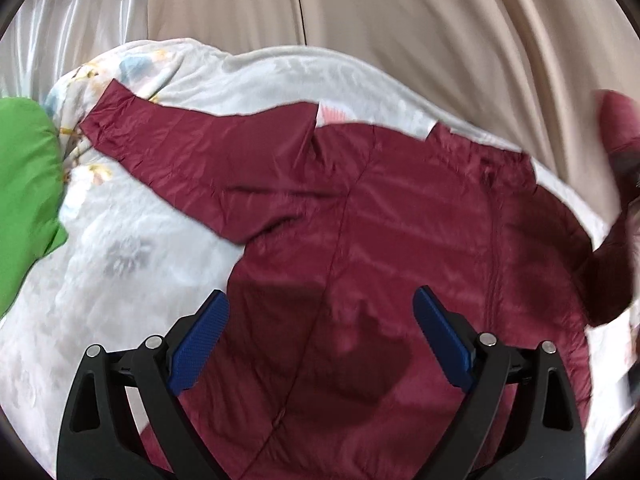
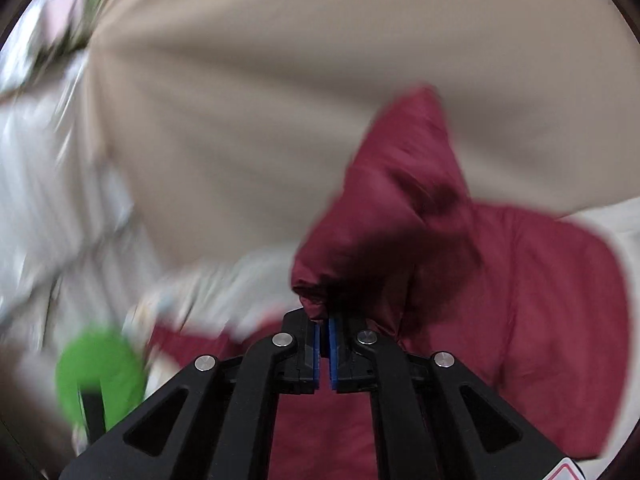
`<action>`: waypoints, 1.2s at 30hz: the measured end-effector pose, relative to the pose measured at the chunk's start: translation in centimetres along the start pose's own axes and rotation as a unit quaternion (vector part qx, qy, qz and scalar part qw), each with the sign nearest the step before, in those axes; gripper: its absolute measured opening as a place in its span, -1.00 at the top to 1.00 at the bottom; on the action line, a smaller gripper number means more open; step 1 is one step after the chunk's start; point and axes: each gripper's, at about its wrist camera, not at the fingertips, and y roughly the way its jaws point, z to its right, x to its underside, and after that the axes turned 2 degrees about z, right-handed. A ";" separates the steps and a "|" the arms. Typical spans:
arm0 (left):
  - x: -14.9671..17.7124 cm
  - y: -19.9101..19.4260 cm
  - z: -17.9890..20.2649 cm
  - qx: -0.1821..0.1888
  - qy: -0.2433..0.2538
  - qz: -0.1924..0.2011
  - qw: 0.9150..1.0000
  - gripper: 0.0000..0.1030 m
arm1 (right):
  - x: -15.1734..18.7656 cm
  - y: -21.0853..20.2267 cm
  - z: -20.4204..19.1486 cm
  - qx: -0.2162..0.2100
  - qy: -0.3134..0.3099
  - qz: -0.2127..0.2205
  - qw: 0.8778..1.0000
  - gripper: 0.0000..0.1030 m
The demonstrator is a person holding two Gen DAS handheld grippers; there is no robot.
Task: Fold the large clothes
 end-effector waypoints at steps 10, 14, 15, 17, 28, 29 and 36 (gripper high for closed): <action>-1.5 6.5 1.4 0.117 -0.052 -0.066 0.990 -0.76 | 8.8 -3.0 0.7 0.111 0.024 -0.012 0.993 -0.19; -0.7 10.0 4.0 0.124 -0.038 -0.100 0.986 -0.76 | 7.2 -9.2 9.2 0.225 0.116 0.016 0.967 -0.25; -0.3 11.0 4.4 0.122 -0.047 -0.110 0.985 -0.71 | 7.1 -10.0 11.1 0.242 0.139 0.020 0.960 -0.26; -0.2 11.9 4.8 0.114 -0.053 -0.109 0.986 -0.37 | 7.3 -11.1 14.7 0.254 0.186 0.019 0.949 -0.26; -5.2 8.3 5.4 0.153 -0.026 0.002 0.988 0.93 | 7.2 -11.5 14.2 0.219 0.177 0.058 0.958 0.91; -5.0 8.8 5.5 0.142 -0.012 0.004 0.990 0.93 | 7.5 -11.6 14.3 0.224 0.179 0.067 0.956 0.91; -1.3 14.7 6.2 0.099 0.027 -0.063 0.993 0.92 | 10.1 -10.2 16.9 0.292 0.214 -0.015 0.932 0.88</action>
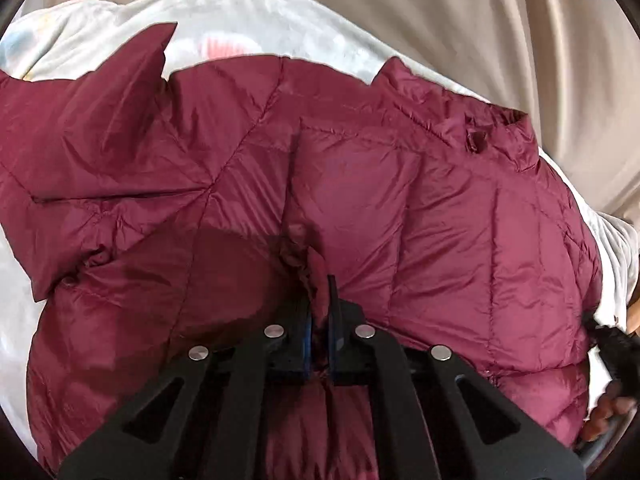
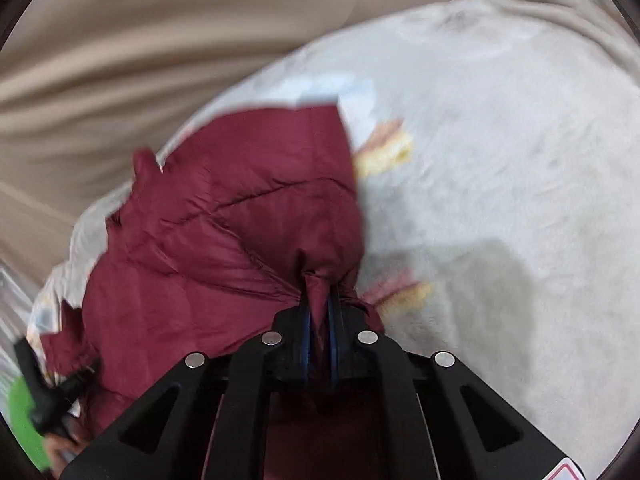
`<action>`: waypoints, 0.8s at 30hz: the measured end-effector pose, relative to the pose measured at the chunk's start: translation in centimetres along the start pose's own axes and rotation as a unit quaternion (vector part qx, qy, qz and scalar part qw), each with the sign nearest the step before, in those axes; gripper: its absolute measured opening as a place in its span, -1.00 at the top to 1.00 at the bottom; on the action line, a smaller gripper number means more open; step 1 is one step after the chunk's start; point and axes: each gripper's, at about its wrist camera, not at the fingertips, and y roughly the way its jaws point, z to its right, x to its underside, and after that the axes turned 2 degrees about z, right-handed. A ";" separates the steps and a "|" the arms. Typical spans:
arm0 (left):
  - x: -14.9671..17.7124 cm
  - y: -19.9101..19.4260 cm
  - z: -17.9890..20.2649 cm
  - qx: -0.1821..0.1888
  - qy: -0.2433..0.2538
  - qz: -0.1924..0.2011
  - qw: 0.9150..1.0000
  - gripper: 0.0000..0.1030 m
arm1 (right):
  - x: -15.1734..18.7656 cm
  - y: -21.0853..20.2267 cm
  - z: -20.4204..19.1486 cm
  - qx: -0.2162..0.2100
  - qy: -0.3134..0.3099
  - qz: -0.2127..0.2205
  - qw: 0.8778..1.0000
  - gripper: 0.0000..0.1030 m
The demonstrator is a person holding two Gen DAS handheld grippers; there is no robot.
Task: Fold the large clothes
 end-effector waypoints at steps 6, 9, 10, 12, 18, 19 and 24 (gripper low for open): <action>0.7 -0.4 0.3 0.000 0.000 0.011 1.000 0.89 | 0.9 -1.7 -7.4 -0.061 -0.116 0.017 0.991 0.88; 1.0 -0.4 0.5 -0.002 0.007 0.017 1.000 0.87 | 3.3 3.6 -7.0 -0.023 -0.146 -0.060 0.987 1.00; 1.0 -0.5 0.4 0.005 0.004 0.018 1.000 0.86 | 3.3 4.2 -4.6 -0.042 -0.103 -0.063 0.992 1.00; 1.2 -0.5 -0.6 0.028 -0.014 0.019 0.999 0.85 | 2.5 2.8 -0.5 -0.039 -0.015 -0.036 0.998 1.00; 1.3 -5.2 -3.8 0.045 -0.059 0.030 0.997 0.77 | 2.4 -5.6 3.5 0.020 0.004 -0.007 1.000 0.72; 1.5 -6.9 -4.5 0.043 -0.059 0.036 0.997 0.50 | 2.8 -6.7 3.5 0.014 -0.004 -0.013 1.000 0.66; 3.7 -15.1 -10.1 -0.069 -0.058 0.033 0.995 -0.55 | 7.9 -9.0 1.4 -0.014 -0.072 -0.106 0.992 -0.11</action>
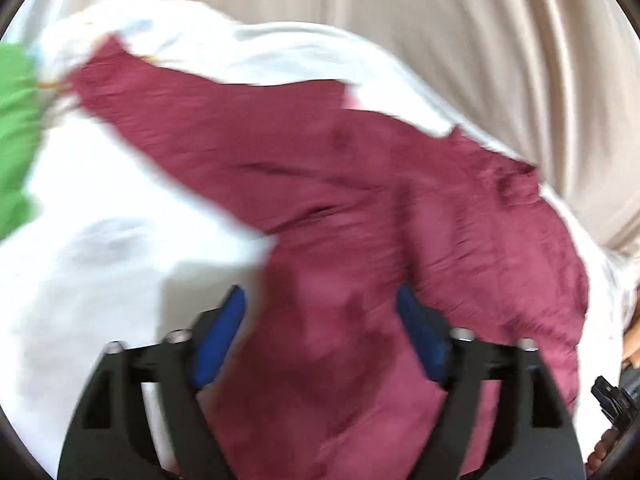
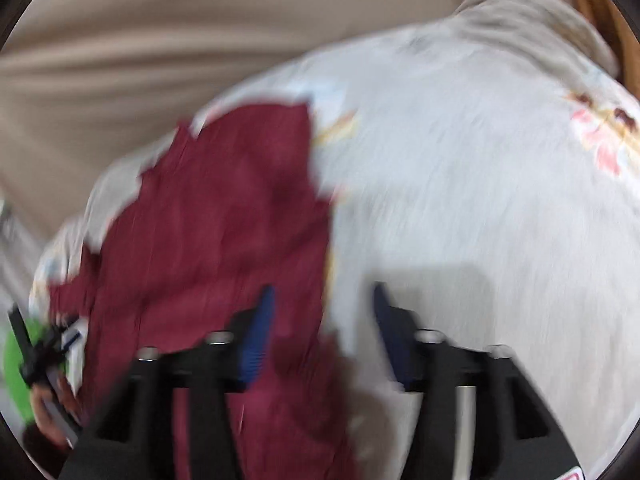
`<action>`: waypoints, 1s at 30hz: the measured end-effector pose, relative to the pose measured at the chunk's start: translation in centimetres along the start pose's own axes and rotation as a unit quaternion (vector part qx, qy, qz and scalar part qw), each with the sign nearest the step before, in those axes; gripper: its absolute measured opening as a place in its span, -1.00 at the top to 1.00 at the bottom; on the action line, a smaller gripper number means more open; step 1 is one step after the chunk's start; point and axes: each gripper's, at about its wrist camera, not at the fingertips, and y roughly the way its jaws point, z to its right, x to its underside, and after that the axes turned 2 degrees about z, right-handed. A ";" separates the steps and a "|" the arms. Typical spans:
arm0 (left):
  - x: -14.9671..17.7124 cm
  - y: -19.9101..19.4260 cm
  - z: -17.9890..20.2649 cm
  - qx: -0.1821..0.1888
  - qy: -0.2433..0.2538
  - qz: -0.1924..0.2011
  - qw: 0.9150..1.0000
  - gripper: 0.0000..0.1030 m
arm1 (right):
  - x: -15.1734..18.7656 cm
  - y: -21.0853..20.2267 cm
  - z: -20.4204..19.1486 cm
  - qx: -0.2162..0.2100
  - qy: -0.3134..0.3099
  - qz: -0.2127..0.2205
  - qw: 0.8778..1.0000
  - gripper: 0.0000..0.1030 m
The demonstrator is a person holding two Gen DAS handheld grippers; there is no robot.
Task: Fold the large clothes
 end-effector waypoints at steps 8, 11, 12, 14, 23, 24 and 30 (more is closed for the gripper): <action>5.5 -1.8 -5.0 0.016 -0.021 -0.118 0.993 0.31 | 5.7 1.0 -2.3 0.021 0.000 -0.042 0.999 0.85; 6.4 -3.9 -4.7 0.061 -0.047 -0.143 0.987 0.81 | 6.2 -2.0 -2.6 0.026 -0.001 -0.025 0.999 0.95; 6.9 -4.6 -4.3 0.062 -0.035 -0.148 0.986 0.83 | 6.3 -2.8 -2.6 0.032 -0.006 -0.024 0.999 0.95; 8.4 -6.8 -3.8 0.068 -0.008 -0.160 0.985 0.84 | 8.0 -5.4 -2.1 0.053 -0.017 -0.034 0.998 0.95; 14.7 -17.0 -5.4 0.095 -0.038 -0.193 0.976 0.67 | 14.9 -12.5 -0.5 0.169 -0.032 -0.081 0.982 0.70; 12.5 -17.7 -5.6 0.099 -0.051 -0.159 0.981 0.52 | 13.7 -12.8 -1.7 0.173 -0.041 -0.054 0.983 0.64; 1.9 -15.1 -5.1 0.089 -0.042 -0.049 0.994 0.14 | 5.9 -7.4 -12.4 0.025 -0.086 0.000 0.996 0.62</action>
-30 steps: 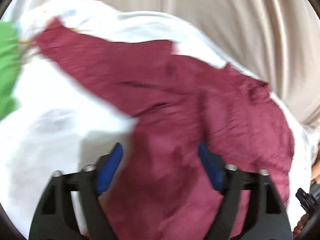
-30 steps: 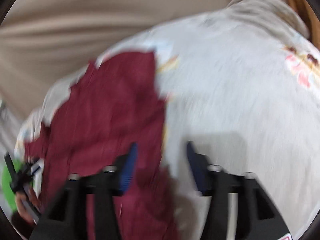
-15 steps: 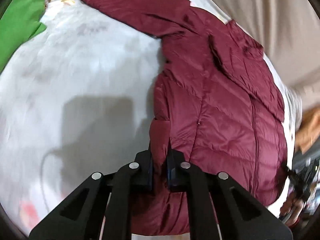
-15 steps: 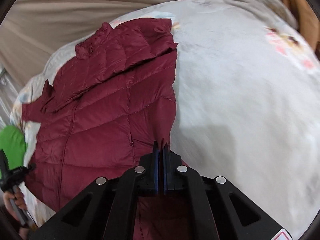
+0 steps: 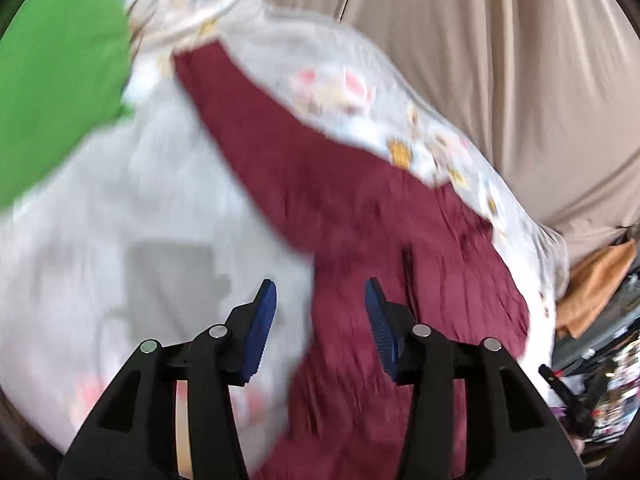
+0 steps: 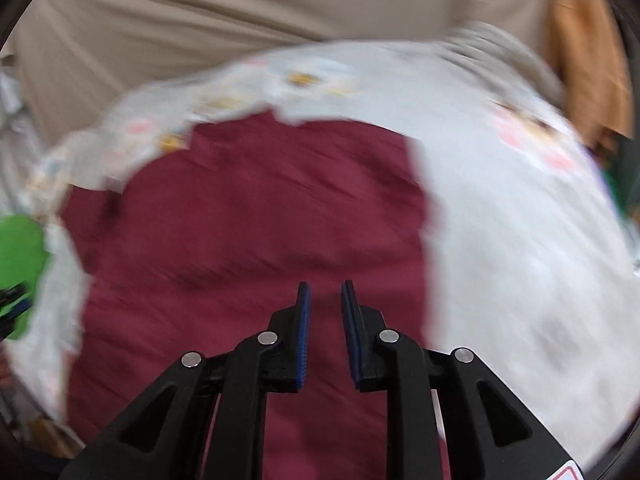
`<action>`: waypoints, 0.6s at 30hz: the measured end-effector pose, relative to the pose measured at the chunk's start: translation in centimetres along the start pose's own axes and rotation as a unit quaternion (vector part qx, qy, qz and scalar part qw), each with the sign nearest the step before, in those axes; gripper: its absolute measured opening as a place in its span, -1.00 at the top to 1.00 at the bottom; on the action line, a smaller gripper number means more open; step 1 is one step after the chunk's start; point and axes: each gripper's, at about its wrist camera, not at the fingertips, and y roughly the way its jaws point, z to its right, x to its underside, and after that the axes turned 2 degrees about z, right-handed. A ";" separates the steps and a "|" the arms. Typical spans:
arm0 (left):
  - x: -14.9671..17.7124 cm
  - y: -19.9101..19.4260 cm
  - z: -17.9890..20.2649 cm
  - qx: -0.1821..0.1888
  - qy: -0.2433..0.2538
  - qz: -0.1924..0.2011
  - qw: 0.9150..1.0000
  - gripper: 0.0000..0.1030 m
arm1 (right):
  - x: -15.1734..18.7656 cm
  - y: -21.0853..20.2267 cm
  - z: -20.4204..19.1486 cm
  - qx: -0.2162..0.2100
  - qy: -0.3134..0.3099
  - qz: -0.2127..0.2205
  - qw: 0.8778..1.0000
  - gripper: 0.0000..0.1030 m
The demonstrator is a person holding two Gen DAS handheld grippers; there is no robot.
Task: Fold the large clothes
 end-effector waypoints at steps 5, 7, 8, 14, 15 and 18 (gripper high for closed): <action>-4.3 6.3 -1.0 0.001 -0.036 0.011 0.999 0.14 | -2.3 9.8 -9.8 -0.103 -0.047 -0.051 0.992 0.50; -5.1 7.6 -2.6 -0.015 -0.051 0.009 0.999 0.14 | -2.1 13.7 -12.6 -0.116 -0.061 -0.082 0.988 0.52; -5.7 8.5 -3.2 -0.018 -0.053 0.008 0.998 0.14 | -1.5 14.8 -13.7 -0.110 -0.075 -0.089 0.987 0.55; -8.5 12.7 -8.1 -0.060 -0.083 0.024 0.994 0.13 | -4.3 21.7 -14.5 -0.059 -0.067 -0.065 0.994 0.73; -9.1 13.4 -9.1 -0.063 -0.102 0.025 0.992 0.12 | -4.9 22.3 -14.7 -0.057 -0.064 -0.062 0.994 0.73; -10.4 15.5 -12.1 -0.056 -0.164 0.025 0.984 -0.01 | -5.5 21.8 -14.3 -0.067 -0.054 -0.062 0.994 0.60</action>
